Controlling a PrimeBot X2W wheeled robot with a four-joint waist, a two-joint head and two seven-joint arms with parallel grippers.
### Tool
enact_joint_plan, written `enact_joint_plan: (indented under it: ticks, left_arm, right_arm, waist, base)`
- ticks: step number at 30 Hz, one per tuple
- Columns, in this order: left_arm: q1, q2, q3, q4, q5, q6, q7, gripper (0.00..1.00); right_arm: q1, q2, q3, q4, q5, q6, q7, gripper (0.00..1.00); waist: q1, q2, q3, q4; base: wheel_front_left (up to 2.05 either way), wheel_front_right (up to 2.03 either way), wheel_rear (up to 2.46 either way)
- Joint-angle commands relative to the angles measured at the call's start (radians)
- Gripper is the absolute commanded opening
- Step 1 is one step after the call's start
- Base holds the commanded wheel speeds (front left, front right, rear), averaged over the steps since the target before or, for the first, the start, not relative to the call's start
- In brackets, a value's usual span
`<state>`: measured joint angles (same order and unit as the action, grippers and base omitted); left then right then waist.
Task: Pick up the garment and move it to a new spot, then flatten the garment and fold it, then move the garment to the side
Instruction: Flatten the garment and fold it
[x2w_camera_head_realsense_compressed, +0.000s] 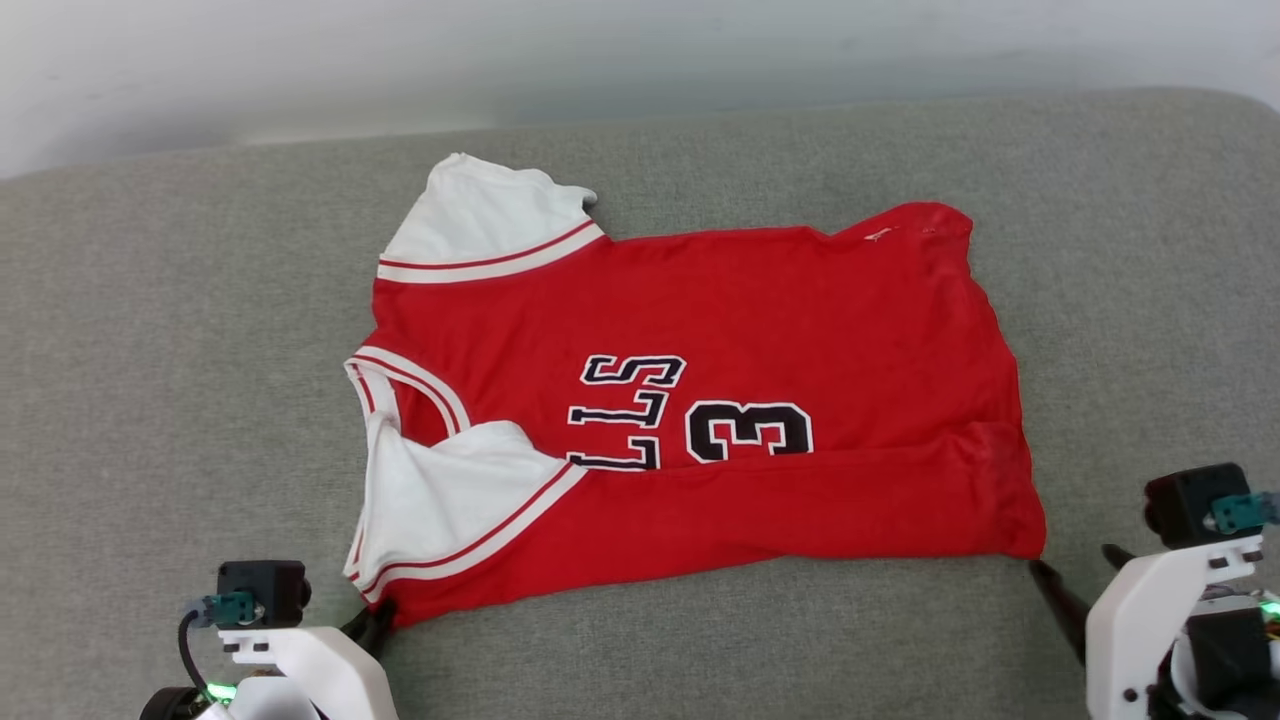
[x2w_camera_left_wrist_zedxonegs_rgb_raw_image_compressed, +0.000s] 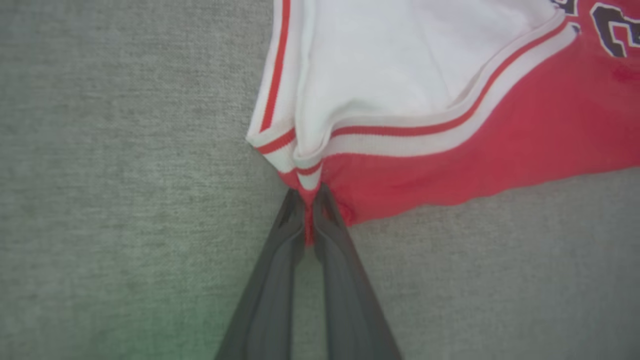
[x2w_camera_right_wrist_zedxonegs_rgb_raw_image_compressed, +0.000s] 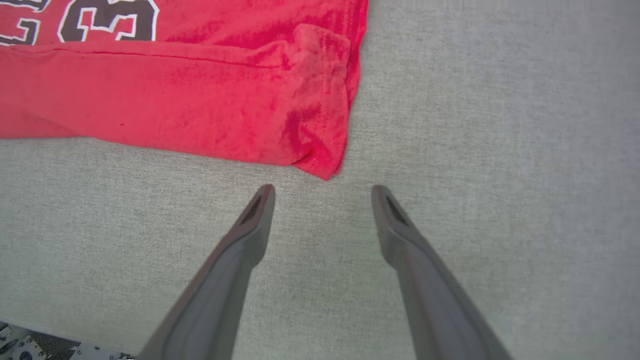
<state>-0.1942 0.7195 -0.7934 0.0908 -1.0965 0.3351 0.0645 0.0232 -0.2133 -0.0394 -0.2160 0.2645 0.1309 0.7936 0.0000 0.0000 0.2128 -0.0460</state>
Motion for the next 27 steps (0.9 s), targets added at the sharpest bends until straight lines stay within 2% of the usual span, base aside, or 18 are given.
enact_joint_plan:
  ticks: [1, 10, 14, 17, 27]
  left_arm:
    - [0.016, -0.011, -0.021, 0.001, 0.000, -0.008, 0.004, 0.00]
    - [-0.009, 0.034, 0.012, -0.134, 0.030, 0.007, -0.032, 0.00]
    - [-0.017, 0.061, 0.018, -0.210, 0.043, 0.021, -0.026, 0.00]
    - [-0.023, 0.079, 0.022, -0.258, 0.057, 0.038, -0.019, 0.00]
    - [-0.064, 0.091, 0.021, -0.349, 0.094, 0.044, -0.016, 0.00]
  right_arm:
    - [0.000, -0.020, -0.006, -0.006, -0.010, 0.000, 0.005, 1.00]
    - [0.017, -0.031, -0.052, -0.012, -0.018, 0.000, 0.039, 1.00]
    - [-0.006, -0.011, -0.076, 0.009, -0.016, 0.000, 0.060, 1.00]
    - [-0.036, -0.004, -0.082, 0.036, -0.030, 0.000, 0.072, 1.00]
    - [-0.101, 0.033, -0.081, 0.153, -0.090, 0.000, 0.095, 1.00]
  waist:
    - [0.0000, 0.0000, -0.019, 0.016]
    - [0.0000, 0.0000, -0.035, 0.061]
    - [0.0000, 0.0000, -0.018, 0.078]
    - [0.0000, 0.0000, 0.004, 0.089]
    - [0.0000, 0.0000, 0.069, 0.131]
  base:
    - [0.00, 0.00, 0.00]
    - [0.00, 0.00, 0.00]
    - [0.00, 0.00, 0.00]
    - [0.00, 0.00, 0.00]
    - [0.00, 0.00, 0.00]
